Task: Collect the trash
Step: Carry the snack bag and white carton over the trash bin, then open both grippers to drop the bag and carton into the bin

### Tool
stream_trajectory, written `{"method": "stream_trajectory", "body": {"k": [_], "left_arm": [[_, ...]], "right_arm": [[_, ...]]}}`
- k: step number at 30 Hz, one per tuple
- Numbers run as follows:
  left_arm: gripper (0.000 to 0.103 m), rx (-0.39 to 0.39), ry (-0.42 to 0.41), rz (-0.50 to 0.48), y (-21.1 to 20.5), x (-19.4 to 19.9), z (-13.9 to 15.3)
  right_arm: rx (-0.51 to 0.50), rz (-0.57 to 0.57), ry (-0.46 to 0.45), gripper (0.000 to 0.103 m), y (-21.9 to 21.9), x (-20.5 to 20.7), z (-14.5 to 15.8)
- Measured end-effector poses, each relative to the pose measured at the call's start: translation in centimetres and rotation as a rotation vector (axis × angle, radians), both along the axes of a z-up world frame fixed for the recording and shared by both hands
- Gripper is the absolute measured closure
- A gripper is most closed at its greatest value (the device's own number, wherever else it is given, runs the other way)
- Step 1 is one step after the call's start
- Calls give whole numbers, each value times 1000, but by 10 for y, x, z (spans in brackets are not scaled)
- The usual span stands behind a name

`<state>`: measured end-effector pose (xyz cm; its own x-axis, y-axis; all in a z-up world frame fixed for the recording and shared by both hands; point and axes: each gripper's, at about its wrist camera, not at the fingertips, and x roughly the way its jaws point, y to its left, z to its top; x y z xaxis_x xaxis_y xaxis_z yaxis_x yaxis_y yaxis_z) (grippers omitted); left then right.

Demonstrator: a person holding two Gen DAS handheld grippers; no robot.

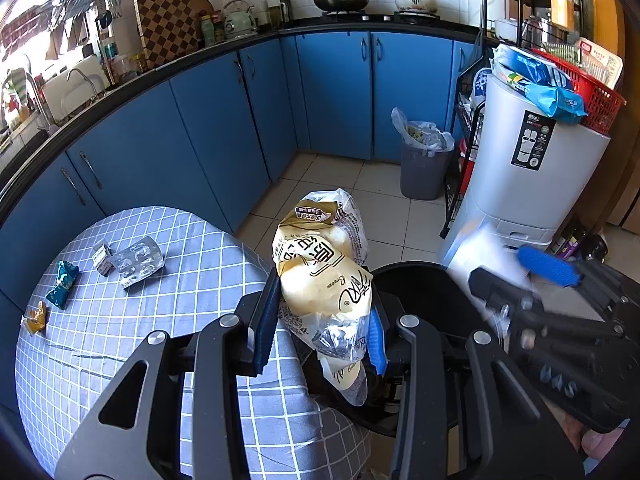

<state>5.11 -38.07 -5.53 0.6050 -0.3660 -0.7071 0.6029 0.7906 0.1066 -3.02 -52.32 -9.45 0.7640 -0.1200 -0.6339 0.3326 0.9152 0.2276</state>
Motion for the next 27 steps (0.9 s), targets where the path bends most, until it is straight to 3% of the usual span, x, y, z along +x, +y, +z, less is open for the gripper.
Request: {"method": "stream_trajectory", "body": {"k": [13,27], "left_arm": [[64,0,2,-13,-5,-8,0],[64,-1,-8,-28,-8,-13,3]], "right_arm": [[-34,-99,18,32,-13,-14,0],[-12,-125,23,32,-19,-22,-3]]}}
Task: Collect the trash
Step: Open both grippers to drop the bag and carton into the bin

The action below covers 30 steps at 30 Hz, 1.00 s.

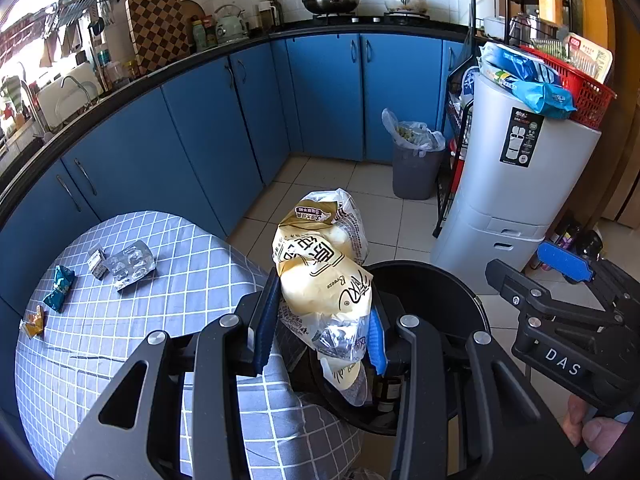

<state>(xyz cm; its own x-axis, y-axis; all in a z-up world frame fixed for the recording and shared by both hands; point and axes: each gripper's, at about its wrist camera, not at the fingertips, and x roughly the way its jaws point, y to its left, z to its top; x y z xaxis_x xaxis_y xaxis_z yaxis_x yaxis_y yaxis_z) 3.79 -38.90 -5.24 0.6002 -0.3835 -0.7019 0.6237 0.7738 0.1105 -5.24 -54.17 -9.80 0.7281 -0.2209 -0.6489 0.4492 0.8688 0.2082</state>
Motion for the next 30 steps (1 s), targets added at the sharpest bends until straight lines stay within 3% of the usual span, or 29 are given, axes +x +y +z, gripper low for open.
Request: {"method": "stream_trajectory", "body": {"k": [7,12,17,25,30], "left_arm": [[62,-1,0,-12,-5,-1,3],[55,-4,-15,-19,-9,-3,7],[35,-3,-38,-25,-11,-6,11],[25,5,-18,-14,-11,-2,9],[24,7,-25,-12,-8,-3,10]], "right_arm": [[-5,-9,-2,32,-2,-3,1],[-3,-17,-6,32,-4,-5,1],[-2,-23,-7,32,-6,-7,1],[-3,-17,-9,32,-8,-8,2],[-4,-11,-9,32,-5,-6,4]]}}
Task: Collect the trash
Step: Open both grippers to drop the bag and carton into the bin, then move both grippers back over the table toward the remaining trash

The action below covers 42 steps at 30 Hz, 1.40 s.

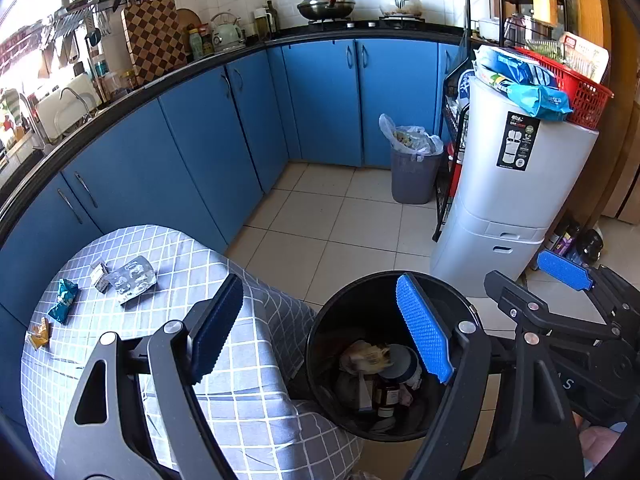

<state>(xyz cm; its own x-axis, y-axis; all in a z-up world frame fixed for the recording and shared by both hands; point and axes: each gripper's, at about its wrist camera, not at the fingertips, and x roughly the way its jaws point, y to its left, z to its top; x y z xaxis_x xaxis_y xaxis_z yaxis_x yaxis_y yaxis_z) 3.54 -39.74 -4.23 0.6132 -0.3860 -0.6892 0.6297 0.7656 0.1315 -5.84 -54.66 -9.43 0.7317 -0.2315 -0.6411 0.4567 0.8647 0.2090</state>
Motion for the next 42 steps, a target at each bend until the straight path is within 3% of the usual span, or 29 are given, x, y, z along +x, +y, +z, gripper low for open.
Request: {"method": "stream_trajectory", "body": {"k": [8,20,32,42], "left_arm": [[24,-6,-1,6,6,0,2],[24,-54,-15,88,61,16,16],[24,-101,7,284,170,66,8],[24,-109,-14,502,291,126,0]], "right_arm": [[-14,12,0,32,9,4,6],[-49,59,-11,32,50,34,27],[-93,230,10,32,150,114,30],[-132,426,24,32,258,203,21]]}}
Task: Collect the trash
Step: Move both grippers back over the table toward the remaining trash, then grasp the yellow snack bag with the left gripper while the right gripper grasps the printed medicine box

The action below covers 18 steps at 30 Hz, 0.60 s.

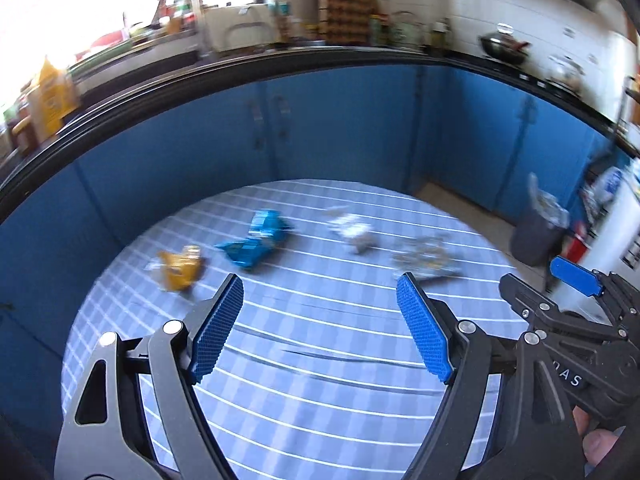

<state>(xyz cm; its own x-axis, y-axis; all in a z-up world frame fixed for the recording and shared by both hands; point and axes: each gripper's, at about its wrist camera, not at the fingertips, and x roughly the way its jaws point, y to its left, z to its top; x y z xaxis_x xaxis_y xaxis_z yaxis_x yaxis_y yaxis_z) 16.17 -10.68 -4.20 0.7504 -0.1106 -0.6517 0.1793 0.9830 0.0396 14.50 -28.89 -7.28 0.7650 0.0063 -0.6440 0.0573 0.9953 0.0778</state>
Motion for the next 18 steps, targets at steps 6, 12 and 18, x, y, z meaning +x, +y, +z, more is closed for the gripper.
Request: {"method": "stream_trajectory", "body": {"k": [6,12,18], "left_arm": [[24,-1,16,104,58,42,-15],[24,-19,63,181,100,79,-37],[25,-26,131,198,115,108,-65]], "right_arm": [[-44,84,9,32,51,53,-7],[-81,134,39,32,83,102,-20],[-93,146,107,32,91,139,-42]]}}
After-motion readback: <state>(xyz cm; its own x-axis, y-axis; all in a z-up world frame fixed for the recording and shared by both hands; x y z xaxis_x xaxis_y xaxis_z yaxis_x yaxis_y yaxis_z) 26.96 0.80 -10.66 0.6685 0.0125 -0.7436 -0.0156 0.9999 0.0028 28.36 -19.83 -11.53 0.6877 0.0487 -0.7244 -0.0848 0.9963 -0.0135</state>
